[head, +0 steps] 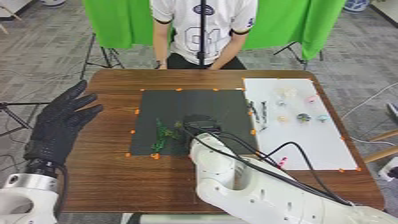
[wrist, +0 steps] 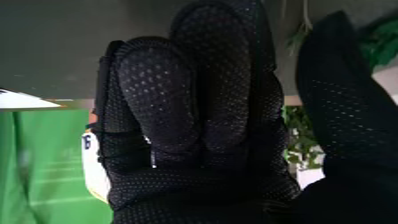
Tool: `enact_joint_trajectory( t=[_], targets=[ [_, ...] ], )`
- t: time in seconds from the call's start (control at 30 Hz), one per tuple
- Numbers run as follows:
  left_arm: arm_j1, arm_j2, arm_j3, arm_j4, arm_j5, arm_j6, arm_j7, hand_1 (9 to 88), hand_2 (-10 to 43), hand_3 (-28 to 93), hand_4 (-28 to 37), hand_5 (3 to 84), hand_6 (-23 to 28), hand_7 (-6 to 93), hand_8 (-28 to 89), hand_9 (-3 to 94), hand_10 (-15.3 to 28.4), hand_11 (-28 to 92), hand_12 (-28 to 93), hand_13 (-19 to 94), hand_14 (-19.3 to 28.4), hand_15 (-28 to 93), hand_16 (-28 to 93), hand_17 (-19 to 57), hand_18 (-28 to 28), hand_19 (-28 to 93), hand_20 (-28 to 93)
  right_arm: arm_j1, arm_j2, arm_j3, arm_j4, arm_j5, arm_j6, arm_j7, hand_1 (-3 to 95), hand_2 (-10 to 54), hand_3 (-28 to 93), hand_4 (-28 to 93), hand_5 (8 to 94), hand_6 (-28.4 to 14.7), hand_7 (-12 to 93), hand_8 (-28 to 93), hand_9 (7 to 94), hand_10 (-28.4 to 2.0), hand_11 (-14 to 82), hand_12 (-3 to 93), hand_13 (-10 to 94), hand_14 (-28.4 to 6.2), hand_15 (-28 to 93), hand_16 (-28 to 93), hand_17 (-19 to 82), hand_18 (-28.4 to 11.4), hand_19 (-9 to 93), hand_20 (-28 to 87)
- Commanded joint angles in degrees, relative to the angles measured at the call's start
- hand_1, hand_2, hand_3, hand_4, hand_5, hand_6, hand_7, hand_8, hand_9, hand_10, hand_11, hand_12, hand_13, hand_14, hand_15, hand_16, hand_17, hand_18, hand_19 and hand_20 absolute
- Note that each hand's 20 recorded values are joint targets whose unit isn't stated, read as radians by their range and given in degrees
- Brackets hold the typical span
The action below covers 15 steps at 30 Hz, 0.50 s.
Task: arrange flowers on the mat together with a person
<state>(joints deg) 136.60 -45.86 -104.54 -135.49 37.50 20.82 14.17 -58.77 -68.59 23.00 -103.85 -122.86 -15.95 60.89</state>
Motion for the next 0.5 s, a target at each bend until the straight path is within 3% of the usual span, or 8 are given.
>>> enact_joint_trajectory(
  t=[0.03, 0.23, 0.3, 0.5],
  targets=[
    [1.33, -0.48, -0.29, 0.09, 0.30, 0.00, -0.39, 22.9, 8.7, 76, -22.5, 31.6, 5.7, 10.3, -8, 29.7, 15.3, 19, 11, 20, 22.1, 47, -6, -9.1, 18.7, 41, 16, 1.16, 0.38, 0.07, -1.20, -1.13, 1.36, 0.76, 38.7, -9.4, 62, -23, 92.3, 0.9, 20, -11, 93.6, -12.2, 33.7, 21.4, 83, -10.2, 63, 19, 33, -25.0, 92, -8],
    [3.26, -0.66, -1.06, -0.60, -0.21, 0.95, 0.73, 23.0, 8.7, 75, -22.4, 31.7, 5.8, 10.2, -9, 29.7, 15.3, 19, 11, 20, 22.1, 47, -6, -9.1, 18.7, 41, 16, 0.86, 1.84, 1.81, -4.46, -1.82, 2.92, -0.07, 37.5, -9.1, 61, -23, 92.5, 0.7, 20, -12, 93.7, -12.3, 34.0, 21.2, 84, -10.1, 63, 19, 34, -25.3, 91, -9],
    [4.64, -0.26, -1.61, -0.96, -0.88, 1.64, 1.71, 23.0, 8.7, 76, -22.4, 31.7, 5.8, 10.2, -9, 29.6, 15.2, 19, 11, 20, 22.2, 47, -6, -9.1, 18.7, 41, 16, 0.86, 2.91, 2.73, -5.90, -1.08, 3.99, -0.01, 37.2, -8.4, 61, -22, 92.3, 0.6, 20, -12, 93.7, -12.4, 34.0, 21.1, 84, -10.1, 63, 19, 34, -25.5, 91, -9],
    [6.62, -0.07, -2.61, -1.48, -1.73, 2.58, 3.65, 22.9, 8.8, 75, -22.6, 31.7, 5.8, 10.2, -8, 29.6, 15.3, 19, 11, 20, 22.2, 47, -6, -9.1, 18.8, 41, 16, -1.12, 6.64, 7.25, -9.92, 3.59, 6.40, -0.67, 32.9, 0.3, 58, -21, 90.1, -0.8, 20, -12, 93.2, -13.5, 32.5, 21.3, 82, -11.8, 63, 19, 33, -26.5, 90, -9]
  ],
)
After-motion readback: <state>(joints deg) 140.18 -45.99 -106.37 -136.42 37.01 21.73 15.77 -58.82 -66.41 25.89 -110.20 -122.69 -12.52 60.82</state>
